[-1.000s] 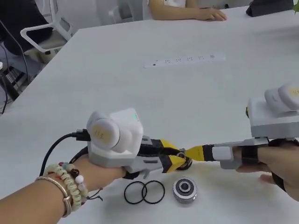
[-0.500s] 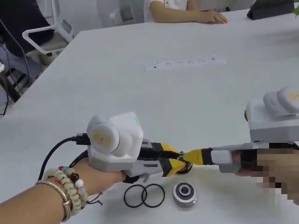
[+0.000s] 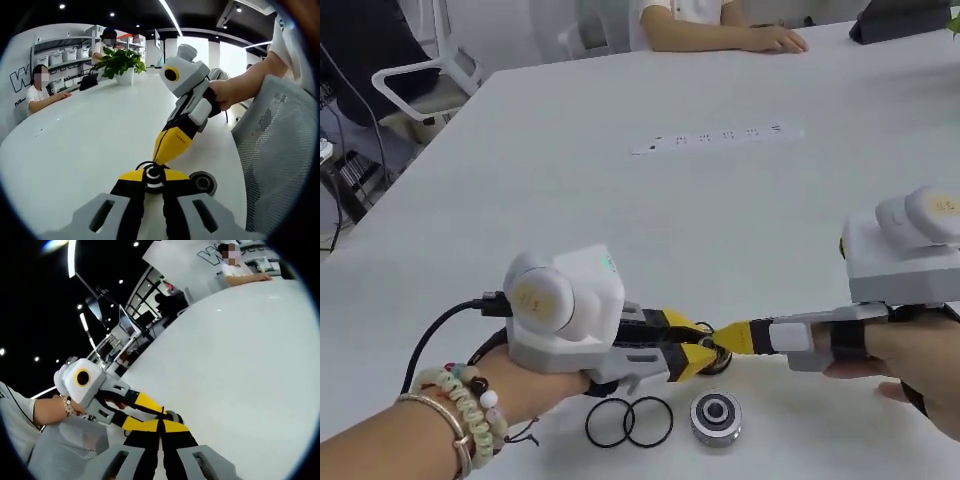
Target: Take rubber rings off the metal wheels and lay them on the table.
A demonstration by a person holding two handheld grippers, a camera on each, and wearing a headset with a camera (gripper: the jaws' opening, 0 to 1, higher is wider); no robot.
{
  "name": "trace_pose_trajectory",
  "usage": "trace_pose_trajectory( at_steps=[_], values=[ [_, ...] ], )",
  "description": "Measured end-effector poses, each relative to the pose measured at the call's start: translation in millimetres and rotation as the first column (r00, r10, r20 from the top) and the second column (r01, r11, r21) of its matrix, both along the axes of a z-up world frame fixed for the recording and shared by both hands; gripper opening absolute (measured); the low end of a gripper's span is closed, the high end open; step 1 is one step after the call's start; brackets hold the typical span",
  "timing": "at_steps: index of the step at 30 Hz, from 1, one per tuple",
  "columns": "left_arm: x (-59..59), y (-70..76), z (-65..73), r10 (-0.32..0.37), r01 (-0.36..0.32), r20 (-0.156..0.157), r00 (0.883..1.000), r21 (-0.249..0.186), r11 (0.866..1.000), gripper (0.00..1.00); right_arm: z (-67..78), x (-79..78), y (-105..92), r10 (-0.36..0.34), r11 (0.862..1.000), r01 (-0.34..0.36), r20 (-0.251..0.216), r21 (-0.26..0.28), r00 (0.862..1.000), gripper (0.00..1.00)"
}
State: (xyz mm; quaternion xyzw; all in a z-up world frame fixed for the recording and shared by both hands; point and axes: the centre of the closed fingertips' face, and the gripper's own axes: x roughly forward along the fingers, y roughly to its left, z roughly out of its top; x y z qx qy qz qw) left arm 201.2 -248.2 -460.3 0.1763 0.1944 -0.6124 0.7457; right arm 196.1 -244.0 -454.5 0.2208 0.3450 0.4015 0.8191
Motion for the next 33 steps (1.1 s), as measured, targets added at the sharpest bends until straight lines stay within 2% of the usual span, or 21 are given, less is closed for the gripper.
trace_pose_trajectory(
  at_steps=[4, 6, 9, 11, 13, 17, 21, 23, 24, 25, 26, 30, 31, 33],
  values=[
    [-0.1, 0.0, 0.2, -0.009, 0.009, -0.003, 1.0, 0.008, 1.0, 0.08, -6.8, 2.6, -1.8, -0.012, 0.999, 0.012, -0.01, -0.046, 1.0, 0.0],
    [0.3, -0.2, 0.2, -0.012, 0.012, -0.008, 1.0, 0.016, 1.0, 0.08, -5.4, 2.3, -1.9, -0.011, 0.999, 0.011, -0.012, -0.038, 1.0, 0.0],
    [-1.5, 0.2, 1.2, -0.021, 0.022, -0.033, 0.999, 0.029, 0.999, 0.1, -4.8, 1.8, -2.2, -0.007, 0.999, 0.007, -0.009, -0.043, 1.0, 0.0],
    [-2.2, 1.7, 2.3, -0.037, 0.038, -0.027, 0.999, 0.043, 0.998, 0.11, -4.2, 2.0, -2.3, -0.006, 0.999, 0.006, -0.007, -0.044, 1.0, 0.0],
    [-0.3, 3.3, 7.0, -0.041, 0.041, -0.012, 0.999, 0.039, 0.998, 0.14, -2.3, 2.9, -2.1, -0.006, 0.999, 0.006, -0.007, -0.039, 1.0, 0.0],
    [-1.0, 5.6, 20.1, -0.051, 0.052, -0.028, 0.998, 0.012, 0.999, 0.17, 1.2, 2.5, -3.1, -0.002, 0.999, 0.002, -0.002, -0.043, 1.0, 0.0],
    [-1.4, 10.3, 28.8, -0.073, 0.072, 0.005, 0.997, 0.044, 0.996, 0.25, 5.7, 2.4, -5.2, -0.002, 0.999, 0.002, 0.002, -0.042, 1.0, 0.0],
    [-0.4, 12.8, 36.3, -0.071, 0.07, 0.008, 0.997, 0.037, 0.997, 0.31, 8.8, 1.9, -5.5, 0.0, 0.999, 0.0, 0.008, -0.042, 1.0, 0.0],
    [-0.7, 14.2, 40.0, -0.065, 0.065, -0.001, 0.998, 0.032, 0.997, 0.34, 10.7, 1.4, -5.9, 0.001, 0.999, -0.001, 0.012, -0.044, 1.0, 0.0],
    [-2.9, 17.5, 45.3, -0.065, 0.065, -0.016, 0.998, 0.029, 0.997, 0.38, 12.4, 0.9, -6.3, 0.002, 0.999, -0.002, 0.014, -0.044, 1.0, 0.0],
    [-4.2, 20.5, 49.2, -0.066, 0.066, -0.017, 0.998, 0.029, 0.997, 0.4, 15.6, 0.2, -6.9, 0.004, 0.999, -0.003, 0.018, -0.04, 1.0, 0.0],
    [-7.8, 38.3, 69.7, -0.06, 0.06, 0.015, 0.998, 0.029, 0.998, 0.46, 24.2, -1.9, -8.2, 0.013, 0.999, -0.011, 0.034, -0.038, 0.999, 0.0],
    [-7.9, 40.3, 71.2, -0.058, 0.058, 0.017, 0.998, 0.031, 0.998, 0.47, 26.4, -2.6, -8.5, 0.018, 0.999, -0.016, 0.037, -0.037, 0.999, 0.0],
    [-9.3, 55.7, 76.5, -0.041, 0.04, 0.02, 0.999, 0.063, 0.997, 0.5, 29.9, -5.4, -8.3, 0.027, 0.999, -0.026, 0.037, -0.028, 0.999, 0.0]
  ],
)
